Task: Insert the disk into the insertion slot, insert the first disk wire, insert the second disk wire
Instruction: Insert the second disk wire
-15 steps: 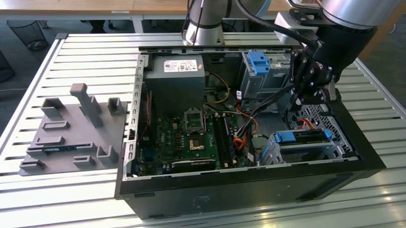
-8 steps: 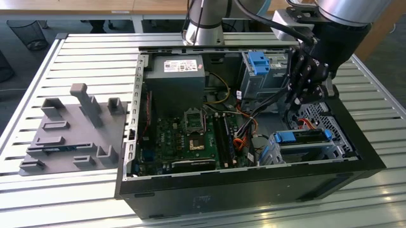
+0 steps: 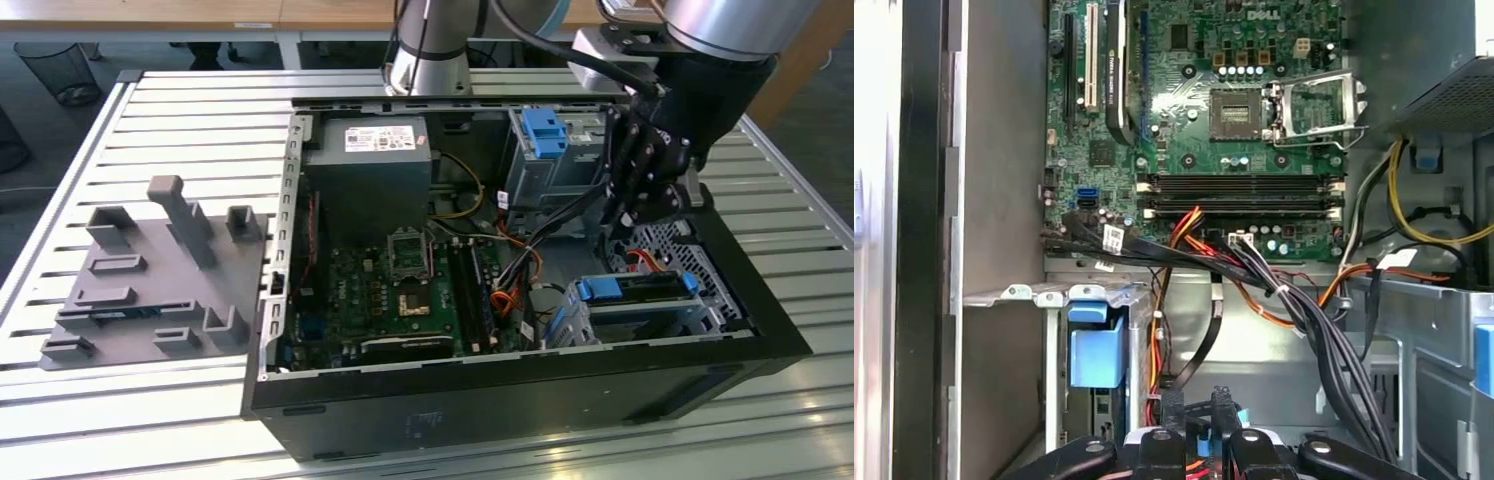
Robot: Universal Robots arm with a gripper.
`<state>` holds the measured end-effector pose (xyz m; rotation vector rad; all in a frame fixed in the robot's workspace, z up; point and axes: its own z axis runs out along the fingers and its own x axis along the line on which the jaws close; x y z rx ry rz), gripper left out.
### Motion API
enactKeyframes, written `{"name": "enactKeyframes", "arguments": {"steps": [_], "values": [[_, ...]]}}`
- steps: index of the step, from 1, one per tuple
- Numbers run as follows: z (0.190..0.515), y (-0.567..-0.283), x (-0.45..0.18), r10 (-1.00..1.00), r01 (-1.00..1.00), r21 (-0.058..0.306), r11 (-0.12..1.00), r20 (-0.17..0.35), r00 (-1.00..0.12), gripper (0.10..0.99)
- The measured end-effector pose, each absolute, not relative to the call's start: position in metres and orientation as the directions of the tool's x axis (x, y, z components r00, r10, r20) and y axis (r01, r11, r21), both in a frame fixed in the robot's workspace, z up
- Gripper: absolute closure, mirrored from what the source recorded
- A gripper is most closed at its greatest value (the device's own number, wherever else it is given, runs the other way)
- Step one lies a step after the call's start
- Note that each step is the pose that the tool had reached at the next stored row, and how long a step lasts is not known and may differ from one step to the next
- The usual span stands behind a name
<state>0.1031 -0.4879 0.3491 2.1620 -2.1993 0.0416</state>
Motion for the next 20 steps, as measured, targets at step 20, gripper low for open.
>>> {"name": "enactKeyframes", "arguments": {"steps": [20], "values": [[0.3446,-0.4834,0.1077,-0.999,-1.000,0.021,0.018,0.039,-0.017,0.937]]}}
